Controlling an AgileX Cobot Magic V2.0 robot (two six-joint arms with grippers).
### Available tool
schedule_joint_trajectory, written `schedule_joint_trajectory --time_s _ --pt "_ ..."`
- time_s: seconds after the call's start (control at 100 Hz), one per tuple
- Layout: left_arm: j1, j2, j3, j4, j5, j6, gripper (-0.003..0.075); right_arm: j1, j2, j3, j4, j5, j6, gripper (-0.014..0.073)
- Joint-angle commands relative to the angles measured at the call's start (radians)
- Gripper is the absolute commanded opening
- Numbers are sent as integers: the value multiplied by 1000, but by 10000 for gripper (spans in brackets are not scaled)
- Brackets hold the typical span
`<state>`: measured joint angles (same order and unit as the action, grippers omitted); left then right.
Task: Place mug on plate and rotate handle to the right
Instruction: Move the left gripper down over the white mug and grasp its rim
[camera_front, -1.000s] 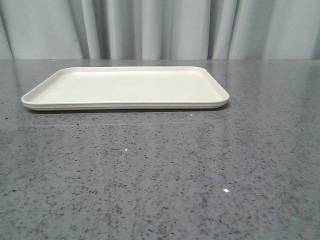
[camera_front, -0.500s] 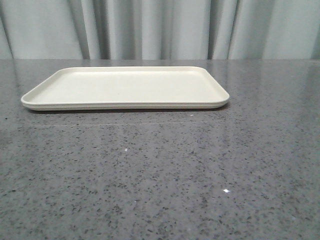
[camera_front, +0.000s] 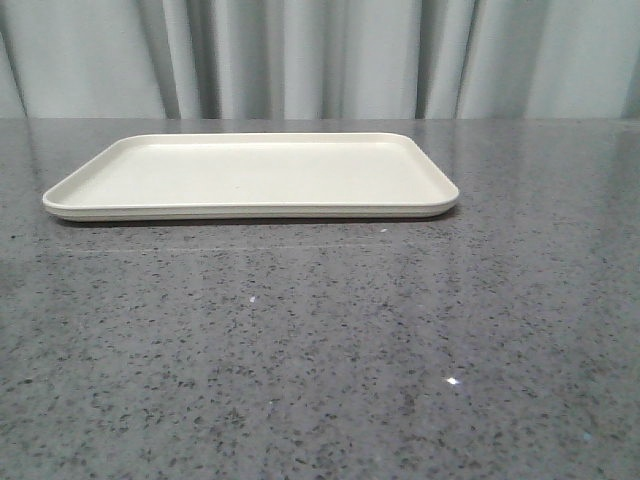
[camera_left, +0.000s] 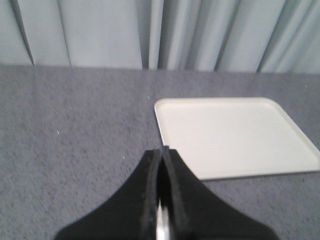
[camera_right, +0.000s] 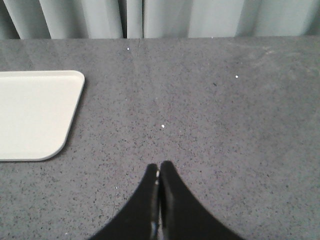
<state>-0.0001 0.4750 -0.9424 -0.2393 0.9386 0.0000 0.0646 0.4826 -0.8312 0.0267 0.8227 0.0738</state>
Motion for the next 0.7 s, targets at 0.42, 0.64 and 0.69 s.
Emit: schedule_joint_trajectory --time_s 0.42,0.64,0.69 --pt "-6 187 -66 -59 64 -10 -20 0 90 -90 -2 28 -7 -66" --pt "-6 187 -66 -69 78 -10 -19 0 90 -90 -2 28 -7 -65" --pt "-6 187 -66 -69 82 -8 -16 0 90 -90 -2 28 -7 -57"
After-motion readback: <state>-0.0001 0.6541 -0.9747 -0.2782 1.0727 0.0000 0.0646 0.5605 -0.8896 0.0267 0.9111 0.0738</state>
